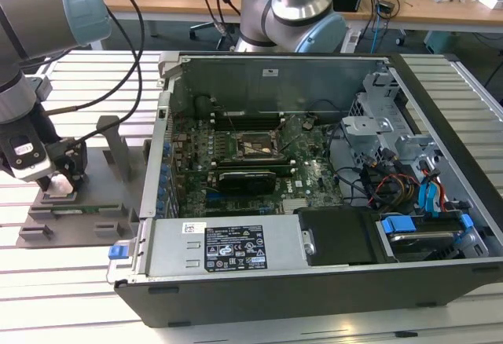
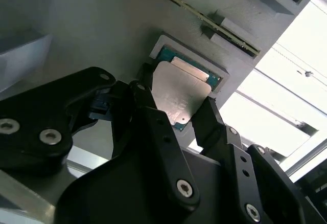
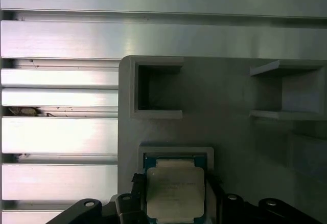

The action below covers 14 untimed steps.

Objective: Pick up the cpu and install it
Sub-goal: 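Pick up the cpu and move it towards the insertion slot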

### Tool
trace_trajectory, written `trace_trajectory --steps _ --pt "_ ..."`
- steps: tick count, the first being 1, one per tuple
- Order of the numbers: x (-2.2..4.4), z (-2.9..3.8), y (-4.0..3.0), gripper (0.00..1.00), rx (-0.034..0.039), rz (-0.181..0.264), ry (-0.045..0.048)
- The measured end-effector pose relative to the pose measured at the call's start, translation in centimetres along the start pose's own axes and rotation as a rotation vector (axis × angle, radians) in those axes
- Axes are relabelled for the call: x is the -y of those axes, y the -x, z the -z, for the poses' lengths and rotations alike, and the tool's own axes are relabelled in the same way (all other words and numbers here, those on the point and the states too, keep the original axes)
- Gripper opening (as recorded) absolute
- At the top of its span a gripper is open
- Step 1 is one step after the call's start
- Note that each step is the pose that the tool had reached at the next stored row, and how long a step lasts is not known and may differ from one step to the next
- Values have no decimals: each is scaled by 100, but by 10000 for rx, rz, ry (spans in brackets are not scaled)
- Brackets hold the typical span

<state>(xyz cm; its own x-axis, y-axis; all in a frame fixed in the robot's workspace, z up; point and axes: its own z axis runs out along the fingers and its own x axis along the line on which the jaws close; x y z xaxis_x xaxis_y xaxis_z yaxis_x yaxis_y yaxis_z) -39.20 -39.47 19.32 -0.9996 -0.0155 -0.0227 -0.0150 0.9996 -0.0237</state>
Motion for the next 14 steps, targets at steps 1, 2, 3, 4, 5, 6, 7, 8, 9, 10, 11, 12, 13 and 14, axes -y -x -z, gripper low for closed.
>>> trace_trajectory --steps 1,2,3,4,5,6,7,8,9,10,11,12,13,14 --pt "1 56 1 55 0 0 1" --pt "2 101 2 55 1 0 1" --pt "3 120 3 55 0 0 0" --pt "3 136 3 55 0 0 0" --pt "3 156 4 55 1 0 1" --pt "4 170 4 55 1 0 1" --pt "4 189 4 55 1 0 0" --pt "5 201 5 55 1 0 1" --pt "5 221 5 55 0 0 0" --pt "5 234 5 55 0 0 0" --pt "6 247 6 55 1 0 0" --pt "6 266 6 55 0 0 1" --pt "6 281 6 55 0 0 0" --pt "7 302 7 55 0 0 0"
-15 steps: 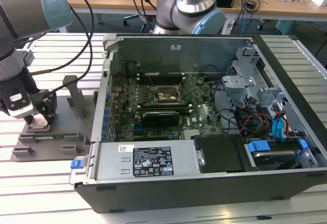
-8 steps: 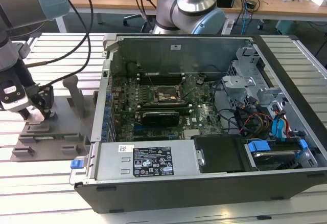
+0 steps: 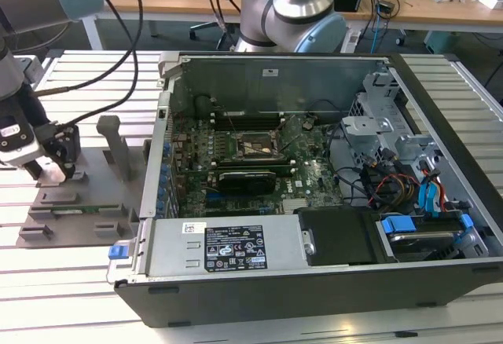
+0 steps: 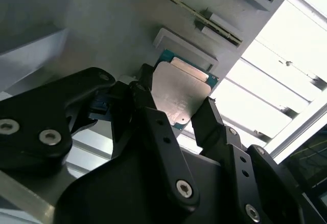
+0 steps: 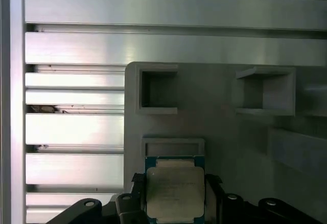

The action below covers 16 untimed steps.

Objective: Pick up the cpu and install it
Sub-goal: 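Pick up the cpu and move it towards the insertion slot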

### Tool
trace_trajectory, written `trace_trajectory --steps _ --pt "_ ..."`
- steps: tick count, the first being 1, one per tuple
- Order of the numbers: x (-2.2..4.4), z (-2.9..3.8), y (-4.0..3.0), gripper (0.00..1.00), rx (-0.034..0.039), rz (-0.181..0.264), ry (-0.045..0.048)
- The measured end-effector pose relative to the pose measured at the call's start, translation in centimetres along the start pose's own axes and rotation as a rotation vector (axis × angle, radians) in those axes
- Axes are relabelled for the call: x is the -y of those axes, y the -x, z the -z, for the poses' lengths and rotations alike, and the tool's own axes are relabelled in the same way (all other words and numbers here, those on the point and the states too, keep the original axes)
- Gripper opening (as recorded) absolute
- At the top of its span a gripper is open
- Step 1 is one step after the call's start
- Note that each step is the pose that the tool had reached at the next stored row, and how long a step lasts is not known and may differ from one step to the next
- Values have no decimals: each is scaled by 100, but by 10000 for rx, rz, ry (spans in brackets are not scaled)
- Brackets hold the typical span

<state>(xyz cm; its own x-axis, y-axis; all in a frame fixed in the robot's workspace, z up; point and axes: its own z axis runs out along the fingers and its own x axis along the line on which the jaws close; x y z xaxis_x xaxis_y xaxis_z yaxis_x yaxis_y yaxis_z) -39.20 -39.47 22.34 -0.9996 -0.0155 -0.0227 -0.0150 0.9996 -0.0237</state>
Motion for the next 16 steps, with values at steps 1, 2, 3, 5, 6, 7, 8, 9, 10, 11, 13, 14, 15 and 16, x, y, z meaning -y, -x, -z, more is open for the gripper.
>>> trace_trajectory --steps 1,2,3,5,6,7,8,9,10,11,13,14,15,16 --pt "0 17 0 55 1 0 0" --pt "1 34 1 55 0 0 0" --pt "1 49 1 55 1 0 1" --pt "2 83 2 55 1 0 1" --pt "3 110 3 55 0 0 0" --pt "3 124 3 55 1 0 1" --pt "3 149 4 55 1 0 0" --pt "4 178 4 55 1 0 0" --pt "5 199 5 55 1 0 0" --pt "5 220 5 55 1 0 0" --pt "8 342 8 55 1 0 0" --pt "10 410 9 55 1 0 0" --pt "12 530 12 55 1 0 0" --pt "16 667 15 55 1 0 1"
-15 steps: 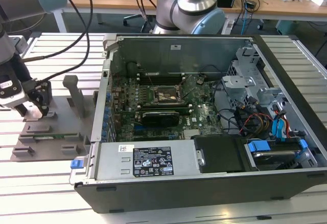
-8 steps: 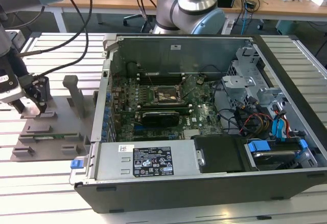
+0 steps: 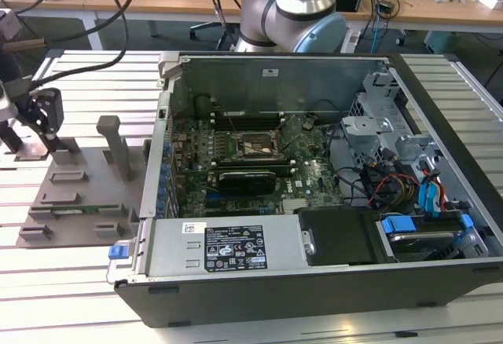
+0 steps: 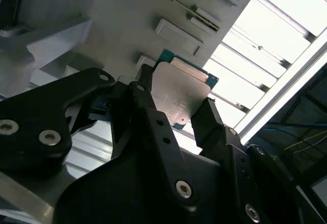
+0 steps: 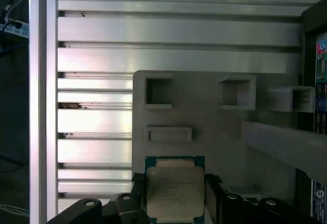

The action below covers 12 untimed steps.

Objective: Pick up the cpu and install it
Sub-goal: 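Pick up the cpu and move it towards the insertion slot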

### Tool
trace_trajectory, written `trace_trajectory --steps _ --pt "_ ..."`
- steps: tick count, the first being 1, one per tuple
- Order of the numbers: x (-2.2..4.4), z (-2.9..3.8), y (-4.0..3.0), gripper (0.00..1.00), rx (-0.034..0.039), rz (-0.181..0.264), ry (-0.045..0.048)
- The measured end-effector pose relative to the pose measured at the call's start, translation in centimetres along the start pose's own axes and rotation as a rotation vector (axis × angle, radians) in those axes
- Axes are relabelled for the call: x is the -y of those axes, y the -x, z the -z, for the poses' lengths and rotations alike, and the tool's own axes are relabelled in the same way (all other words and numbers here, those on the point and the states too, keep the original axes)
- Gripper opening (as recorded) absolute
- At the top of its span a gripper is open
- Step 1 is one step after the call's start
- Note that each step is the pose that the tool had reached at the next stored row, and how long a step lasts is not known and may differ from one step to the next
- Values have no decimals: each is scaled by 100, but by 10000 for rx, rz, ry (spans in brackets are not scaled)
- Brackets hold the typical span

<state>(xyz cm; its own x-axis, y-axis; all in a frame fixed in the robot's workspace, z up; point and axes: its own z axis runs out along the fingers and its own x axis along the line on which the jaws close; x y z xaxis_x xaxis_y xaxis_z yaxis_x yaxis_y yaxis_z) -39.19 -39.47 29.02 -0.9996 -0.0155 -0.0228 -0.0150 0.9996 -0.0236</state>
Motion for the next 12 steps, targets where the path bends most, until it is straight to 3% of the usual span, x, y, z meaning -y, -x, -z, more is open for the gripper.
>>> trace_trajectory --steps 12 --pt "8 400 9 55 0 0 -1"
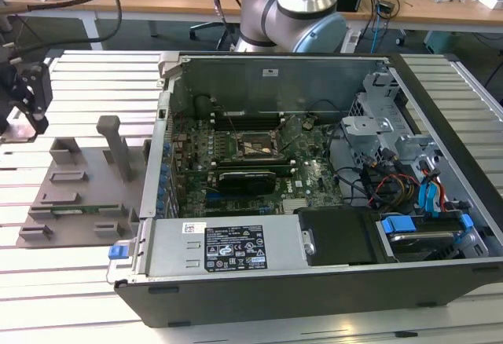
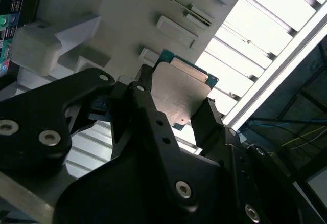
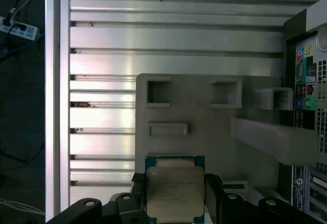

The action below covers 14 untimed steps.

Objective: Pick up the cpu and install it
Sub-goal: 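Pick up the cpu and move it towards the insertion slot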

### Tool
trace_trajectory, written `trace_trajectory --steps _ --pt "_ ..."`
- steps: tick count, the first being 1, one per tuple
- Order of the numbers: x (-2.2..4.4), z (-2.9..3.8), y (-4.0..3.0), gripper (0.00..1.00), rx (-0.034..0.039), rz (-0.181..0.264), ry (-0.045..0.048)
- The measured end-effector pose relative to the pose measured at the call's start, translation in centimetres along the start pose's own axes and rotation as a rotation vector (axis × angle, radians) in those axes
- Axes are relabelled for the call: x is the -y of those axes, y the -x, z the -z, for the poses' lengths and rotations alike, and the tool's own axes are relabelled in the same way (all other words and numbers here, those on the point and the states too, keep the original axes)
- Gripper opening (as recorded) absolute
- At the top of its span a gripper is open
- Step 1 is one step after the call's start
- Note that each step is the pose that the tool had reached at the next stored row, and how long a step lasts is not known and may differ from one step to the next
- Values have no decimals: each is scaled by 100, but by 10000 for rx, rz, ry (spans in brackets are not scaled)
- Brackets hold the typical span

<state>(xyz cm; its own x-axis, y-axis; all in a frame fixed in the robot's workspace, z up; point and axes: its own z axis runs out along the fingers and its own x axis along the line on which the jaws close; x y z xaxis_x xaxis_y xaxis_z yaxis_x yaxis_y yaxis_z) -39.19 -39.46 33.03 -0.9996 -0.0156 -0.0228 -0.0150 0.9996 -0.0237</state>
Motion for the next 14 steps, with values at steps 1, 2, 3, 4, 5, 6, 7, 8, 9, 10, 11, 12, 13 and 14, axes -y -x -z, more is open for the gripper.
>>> trace_trajectory --steps 1,2,3,4,5,6,7,8,9,10,11,12,13,14 --pt "1 45 1 55 0 -1 0" --pt "2 102 2 55 -1 -1 -1" --pt "3 164 4 55 -1 0 -1" --pt "4 222 5 55 0 0 -1" --pt "5 264 6 55 0 0 -1" --pt "6 295 7 55 0 0 -1" --pt "7 363 8 55 0 0 -1" --pt "7 394 9 55 0 0 -1" --pt "8 429 10 55 0 0 0" --pt "10 522 12 55 -1 0 -1" --pt "10 550 12 55 -1 0 -1" --pt "10 550 12 55 2 0 1" --pt "10 550 12 55 1 0 1" --pt "10 550 12 55 2 0 0"
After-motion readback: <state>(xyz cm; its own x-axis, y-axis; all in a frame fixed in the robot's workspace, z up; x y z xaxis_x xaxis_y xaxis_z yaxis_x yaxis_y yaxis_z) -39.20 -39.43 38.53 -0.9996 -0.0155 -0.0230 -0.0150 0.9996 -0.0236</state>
